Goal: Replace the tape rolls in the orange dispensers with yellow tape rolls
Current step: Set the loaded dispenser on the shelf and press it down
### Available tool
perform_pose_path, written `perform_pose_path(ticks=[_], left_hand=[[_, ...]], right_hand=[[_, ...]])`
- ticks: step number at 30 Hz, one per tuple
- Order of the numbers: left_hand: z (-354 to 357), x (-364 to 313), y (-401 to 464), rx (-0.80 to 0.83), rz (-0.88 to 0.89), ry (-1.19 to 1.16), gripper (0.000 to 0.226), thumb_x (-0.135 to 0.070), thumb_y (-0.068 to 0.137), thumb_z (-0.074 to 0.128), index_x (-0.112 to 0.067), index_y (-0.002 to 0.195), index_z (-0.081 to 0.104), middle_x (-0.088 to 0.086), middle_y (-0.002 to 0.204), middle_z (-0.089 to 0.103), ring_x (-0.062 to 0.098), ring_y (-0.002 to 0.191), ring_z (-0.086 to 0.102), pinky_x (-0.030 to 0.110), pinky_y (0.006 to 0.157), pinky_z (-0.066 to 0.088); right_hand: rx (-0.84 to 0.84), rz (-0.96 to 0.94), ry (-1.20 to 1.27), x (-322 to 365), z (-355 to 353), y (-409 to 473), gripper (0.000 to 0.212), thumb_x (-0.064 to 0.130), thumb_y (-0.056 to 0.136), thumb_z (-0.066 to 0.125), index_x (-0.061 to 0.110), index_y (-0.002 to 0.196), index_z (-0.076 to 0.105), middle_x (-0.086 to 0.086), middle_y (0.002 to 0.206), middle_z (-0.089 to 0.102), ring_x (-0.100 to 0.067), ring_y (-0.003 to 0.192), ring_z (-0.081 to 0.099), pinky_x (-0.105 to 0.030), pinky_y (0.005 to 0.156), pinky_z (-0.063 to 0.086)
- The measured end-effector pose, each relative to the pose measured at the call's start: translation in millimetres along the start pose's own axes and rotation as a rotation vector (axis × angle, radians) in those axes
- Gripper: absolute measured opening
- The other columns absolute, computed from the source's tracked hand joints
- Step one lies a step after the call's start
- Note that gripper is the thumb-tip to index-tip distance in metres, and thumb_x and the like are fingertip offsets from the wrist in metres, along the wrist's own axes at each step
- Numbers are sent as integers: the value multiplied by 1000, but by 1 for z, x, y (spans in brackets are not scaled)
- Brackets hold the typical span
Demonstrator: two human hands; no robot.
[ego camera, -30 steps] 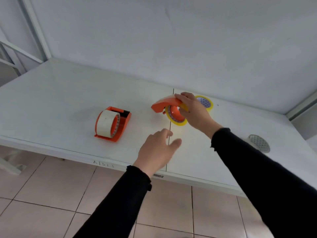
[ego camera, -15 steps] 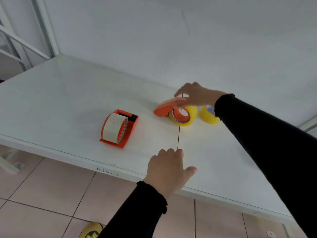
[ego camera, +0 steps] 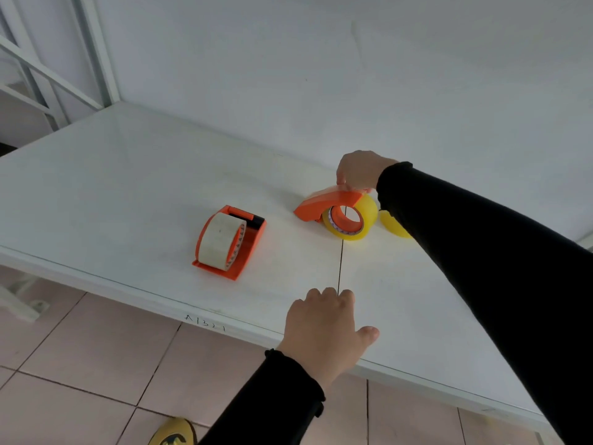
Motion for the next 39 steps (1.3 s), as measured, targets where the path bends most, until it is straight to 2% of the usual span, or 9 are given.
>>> perform_pose_path(ticks=[2, 7, 9, 12, 14, 18, 21, 30, 39], left_hand=[[0, 0, 0, -3, -1, 0, 56, -57, 92, 44, -18, 133, 51, 2, 126, 60, 23, 117, 52, 36, 89, 42], [-2, 3, 0, -25, -3, 0, 57, -58, 92, 44, -18, 132, 51, 1, 124, 61, 23, 116, 53, 36, 89, 43], [-1, 2, 1, -22, -3, -5, 57, -57, 92, 44, -18, 132, 51, 2, 125, 60, 23, 117, 52, 36, 89, 42], [-1, 4, 2, -18, -12, 6, 56, -56, 92, 44, -18, 132, 51, 2, 125, 60, 24, 116, 52, 36, 89, 42], [-4, 8, 2, -36, -19, 44, 56, -57, 92, 43, -18, 131, 51, 2, 124, 60, 24, 115, 53, 36, 86, 41], [-16, 21, 3, -98, -48, 138, 54, -57, 93, 43, -18, 128, 53, 2, 119, 61, 23, 110, 54, 35, 77, 37], [-26, 34, 4, -140, -83, 198, 52, -57, 93, 43, -17, 126, 53, 2, 115, 61, 23, 107, 54, 34, 74, 34], [-27, 53, 11, -138, -143, 149, 54, -57, 92, 43, -18, 129, 54, 2, 119, 61, 23, 111, 54, 35, 85, 41], [-22, 53, 14, -130, -141, 157, 53, -56, 92, 43, -19, 129, 54, 2, 119, 61, 23, 111, 54, 35, 86, 43]], right_hand=[[-104, 21, -59, -1, -2, 2, 23, -1, 90, 48, 8, 70, 57, -5, 65, 54, -24, 60, 53, -26, 52, 39], [-237, 105, -34, 4, -5, -1, 27, -5, 91, 44, 9, 68, 45, -2, 65, 43, -17, 53, 38, -29, 55, 35], [-234, 124, 232, 3, -7, 10, 17, 2, 92, 45, 8, 83, 57, -3, 73, 54, -20, 61, 50, -26, 54, 36], [-100, -14, 1009, 25, -17, 21, 24, 11, 102, 47, 17, 117, 64, -3, 103, 68, -19, 90, 60, -22, 64, 44], [-79, -92, 1138, 36, -25, 22, 35, 17, 106, 48, 16, 139, 55, -2, 124, 66, -14, 104, 57, -20, 75, 46], [38, -92, 400, 29, 10, 27, 59, 49, 97, 57, 23, 149, 47, -3, 154, 48, -25, 136, 49, -40, 111, 37], [166, -125, 74, 25, 46, 17, 71, 61, 87, 60, 25, 147, 47, -2, 145, 55, -28, 128, 54, -41, 102, 43], [-158, -123, 111, 26, 39, 5, 50, 62, 85, 51, 29, 116, 71, 2, 109, 72, -22, 101, 64, -35, 81, 48], [-169, -145, 21, 20, 46, 5, 53, 60, 81, 50, 15, 96, 74, -6, 82, 69, -23, 73, 60, -31, 64, 37]])
Point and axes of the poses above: each hand's wrist, its own y-axis towards the middle knuckle, its own z-axis out of the palm, x = y × z, the point moved 10 cm from there along y, towards the middle knuckle
